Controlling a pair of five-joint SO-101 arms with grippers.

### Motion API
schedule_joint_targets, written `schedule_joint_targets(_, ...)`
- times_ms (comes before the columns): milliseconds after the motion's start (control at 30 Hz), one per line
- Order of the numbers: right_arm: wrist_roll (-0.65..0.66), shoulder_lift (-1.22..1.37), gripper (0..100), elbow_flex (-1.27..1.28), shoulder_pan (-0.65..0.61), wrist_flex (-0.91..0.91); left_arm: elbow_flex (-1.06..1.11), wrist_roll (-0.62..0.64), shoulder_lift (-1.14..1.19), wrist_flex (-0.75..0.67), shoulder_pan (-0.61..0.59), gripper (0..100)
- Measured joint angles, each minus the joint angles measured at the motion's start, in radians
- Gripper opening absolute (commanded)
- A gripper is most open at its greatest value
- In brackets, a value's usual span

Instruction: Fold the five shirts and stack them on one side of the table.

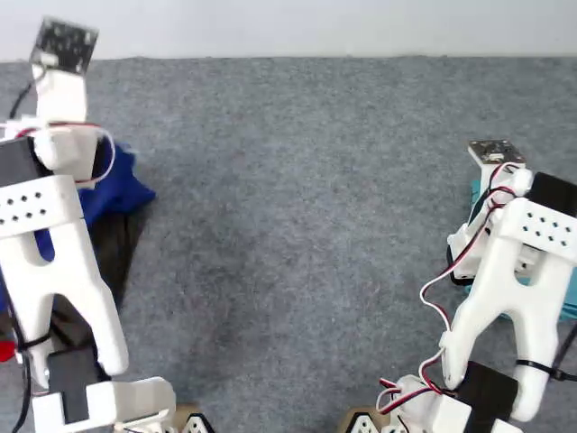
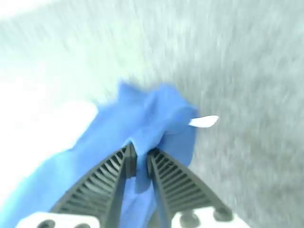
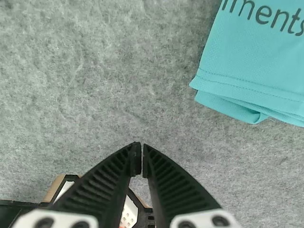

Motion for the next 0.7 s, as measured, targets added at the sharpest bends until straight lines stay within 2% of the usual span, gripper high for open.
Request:
schedule_joint_targets(200, 0.000, 0.000, 0.9, 0.000, 0.000, 0.000, -0.273, 0.000, -0.005, -0.002, 0.175, 1)
schedule_joint_targets(333, 0.000, 0.000, 0.9, 0.000, 0.000, 0.000, -0.410, 0.000, 0.003, -0.052, 0.319, 1)
schedule_joint_targets(567, 0.000, 0.000, 0.9, 0.051, 0.000, 0.000, -0.537, -0.002, 0.064, -0.146, 0.572, 1)
schedule_joint_targets(700, 0.000, 0.000, 0.9, 0.109, 0.000, 0.000, -0.572, -0.064, 0.078, -0.147, 0.749, 1)
